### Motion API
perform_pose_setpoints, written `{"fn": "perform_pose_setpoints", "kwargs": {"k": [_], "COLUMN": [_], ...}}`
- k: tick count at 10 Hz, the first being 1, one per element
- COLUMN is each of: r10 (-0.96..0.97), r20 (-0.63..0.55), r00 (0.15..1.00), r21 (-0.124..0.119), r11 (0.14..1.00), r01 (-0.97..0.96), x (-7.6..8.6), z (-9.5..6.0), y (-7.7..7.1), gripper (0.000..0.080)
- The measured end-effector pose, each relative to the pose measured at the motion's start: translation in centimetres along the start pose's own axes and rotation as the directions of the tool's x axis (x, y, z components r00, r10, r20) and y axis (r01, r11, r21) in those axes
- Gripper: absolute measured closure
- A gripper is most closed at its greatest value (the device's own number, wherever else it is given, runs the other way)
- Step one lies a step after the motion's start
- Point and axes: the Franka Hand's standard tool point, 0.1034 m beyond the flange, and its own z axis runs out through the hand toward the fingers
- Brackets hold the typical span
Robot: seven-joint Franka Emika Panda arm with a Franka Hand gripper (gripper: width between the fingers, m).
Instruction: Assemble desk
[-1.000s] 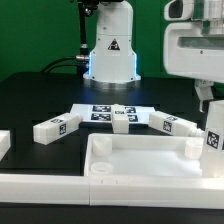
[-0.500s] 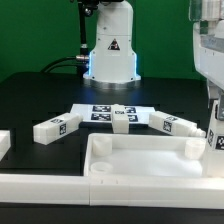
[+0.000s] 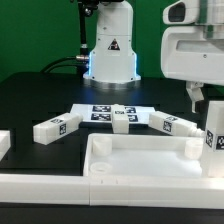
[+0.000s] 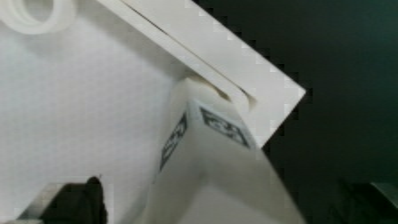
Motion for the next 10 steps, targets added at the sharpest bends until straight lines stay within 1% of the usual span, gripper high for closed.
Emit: {"fn": "perform_pose_setpoints", "kwargs": {"k": [2,3,4,5,6,7,8,9,10], "r10": [-0.108,-0.237,-0.468,-0.597,-0.636,-0.651,-0.646,-0.642,-0.598], "r20": [-0.001,-0.006,-0.019,-0.013,-0.005,-0.006,-0.005,-0.006,-0.007], "r00": [0.994,0.971,0.883,0.802,0.772,0.759,0.763,0.767,0.802], "r21": [-0.001,-0.007,-0.019,-0.021,-0.032,-0.033,-0.033,-0.033,-0.032], "r11": [0.994,0.971,0.883,0.802,0.772,0.759,0.763,0.766,0.801], "r01": [0.108,0.237,0.468,0.596,0.635,0.65,0.646,0.641,0.597], "x": [0.2,0.24,0.23,-0.04,-0.38,-0.17,-0.15,-0.15,-0.15], "z": [-0.01,-0.08,-0.24,-0.09,-0.07,-0.08,-0.07,-0.06,-0.05], "y": [0.12,0.11,-0.16,-0.26,-0.3,-0.19,-0.17,-0.17,-0.16], "gripper": [0.0151,0.0151,0.015,0.015,0.015,0.0181,0.0181,0.0359,0.0516]}}
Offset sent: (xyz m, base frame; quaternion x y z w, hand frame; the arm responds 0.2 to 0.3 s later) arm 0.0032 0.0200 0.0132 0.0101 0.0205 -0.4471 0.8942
